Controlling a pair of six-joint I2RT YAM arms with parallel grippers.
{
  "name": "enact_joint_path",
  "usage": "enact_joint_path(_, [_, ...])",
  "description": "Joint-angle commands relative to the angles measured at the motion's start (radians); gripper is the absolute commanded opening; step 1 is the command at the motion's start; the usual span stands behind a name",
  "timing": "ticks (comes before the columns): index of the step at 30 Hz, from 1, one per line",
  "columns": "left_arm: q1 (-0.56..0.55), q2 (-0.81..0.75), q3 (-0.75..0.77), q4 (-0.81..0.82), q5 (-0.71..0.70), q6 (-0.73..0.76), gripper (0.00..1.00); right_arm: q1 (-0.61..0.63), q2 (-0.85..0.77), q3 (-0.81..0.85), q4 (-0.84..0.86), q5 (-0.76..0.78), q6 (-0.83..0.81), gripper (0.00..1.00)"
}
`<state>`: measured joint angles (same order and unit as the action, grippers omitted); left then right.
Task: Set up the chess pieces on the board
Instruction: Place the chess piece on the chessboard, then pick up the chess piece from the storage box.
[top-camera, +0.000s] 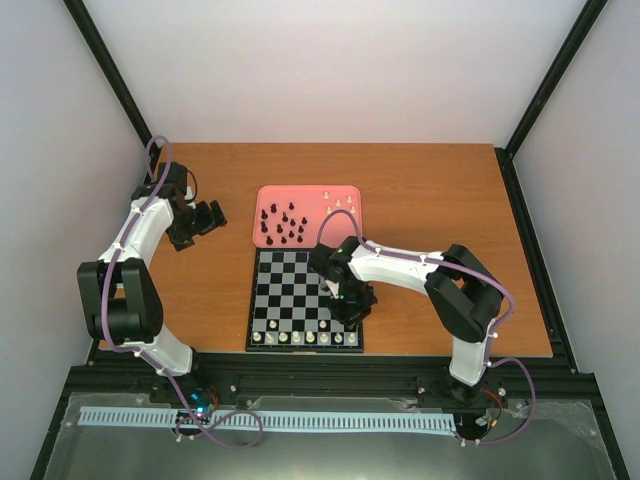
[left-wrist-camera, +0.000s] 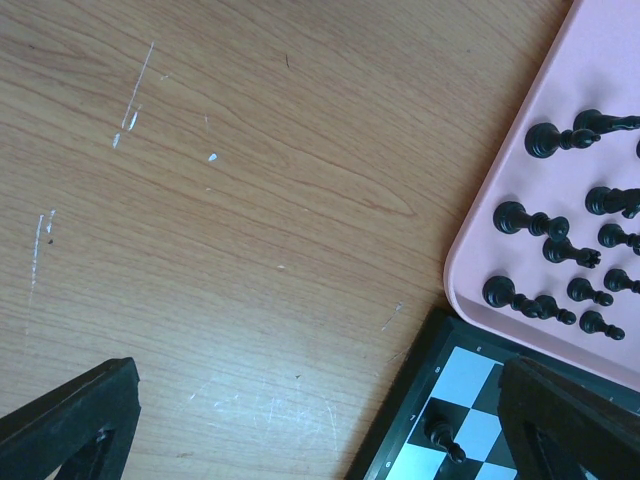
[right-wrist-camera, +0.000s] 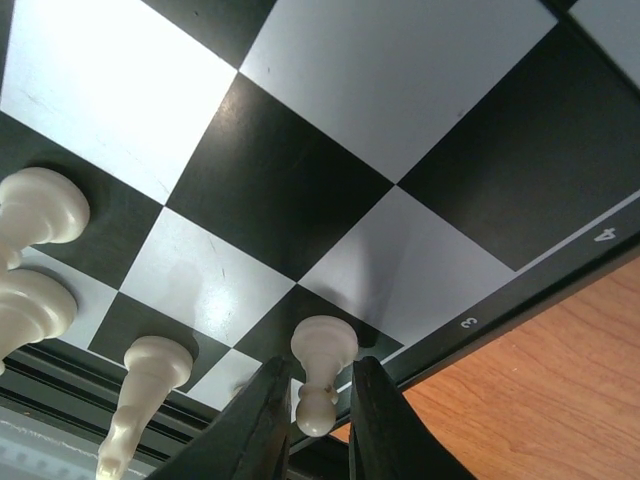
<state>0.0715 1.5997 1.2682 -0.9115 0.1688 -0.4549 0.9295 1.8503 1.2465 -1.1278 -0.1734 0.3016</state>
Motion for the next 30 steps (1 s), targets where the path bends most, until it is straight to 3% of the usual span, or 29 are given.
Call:
enact_joint_path(1, [-0.004,0.011,0.017,0.019,0.006,0.013,1.00,-0.002,0.011,-0.004,0.004,-0.004,-0.007,0.19])
enact_joint_path(13, [-0.005,0.013,0.025,0.018,0.006,0.012,1.00,-0.002,-0.073,-0.003,0.005,0.070,0.041,0.32])
enact_joint_path(30, [-0.004,0.012,0.017,0.026,0.018,0.011,1.00,-0.021,-0.131,0.066,0.009,0.144,0.099,0.35])
